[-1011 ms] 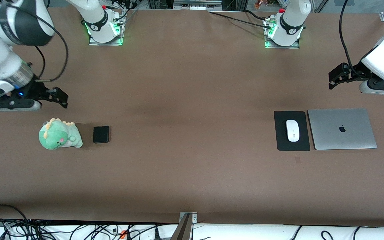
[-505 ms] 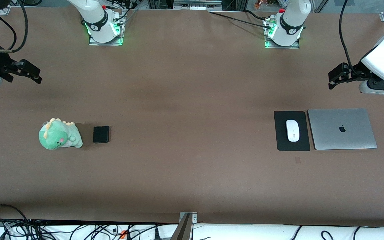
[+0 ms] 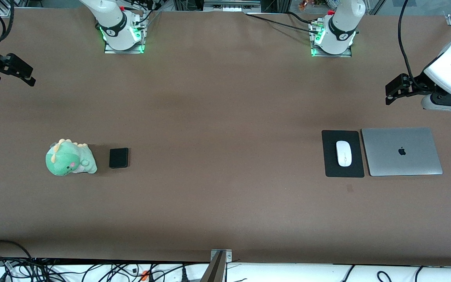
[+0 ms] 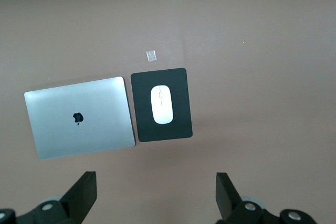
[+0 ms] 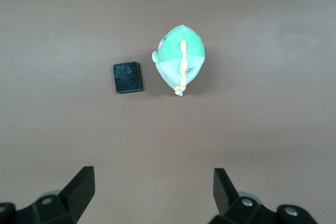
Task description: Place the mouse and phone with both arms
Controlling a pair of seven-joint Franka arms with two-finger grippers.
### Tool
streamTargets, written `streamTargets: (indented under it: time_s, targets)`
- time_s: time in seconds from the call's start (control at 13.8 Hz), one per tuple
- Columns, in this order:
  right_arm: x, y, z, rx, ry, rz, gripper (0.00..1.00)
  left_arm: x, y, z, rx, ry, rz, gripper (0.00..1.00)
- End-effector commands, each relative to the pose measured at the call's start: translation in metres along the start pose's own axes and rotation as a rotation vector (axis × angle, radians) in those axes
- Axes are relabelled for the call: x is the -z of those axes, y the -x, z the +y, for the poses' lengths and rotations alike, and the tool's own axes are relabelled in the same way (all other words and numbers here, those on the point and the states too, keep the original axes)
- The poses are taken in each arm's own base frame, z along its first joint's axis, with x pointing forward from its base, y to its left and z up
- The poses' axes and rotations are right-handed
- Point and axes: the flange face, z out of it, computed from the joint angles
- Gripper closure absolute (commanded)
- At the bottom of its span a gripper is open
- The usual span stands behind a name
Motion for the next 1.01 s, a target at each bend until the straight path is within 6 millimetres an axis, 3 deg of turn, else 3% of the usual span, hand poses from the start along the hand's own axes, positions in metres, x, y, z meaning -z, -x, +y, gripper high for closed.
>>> streamTargets:
  time_s: [0.0,0.94]
  targets:
    - [0.015,-0.002,0.007,0.004,-0.02,0.002,0.0,0.007,0.003,0.003,0.008,0.026,0.01,0.0]
    - [0.012,-0.003,-0.006,0.021,-0.045,-0.004,0.0,0.009,0.003,0.004,0.007,0.026,0.013,0.0]
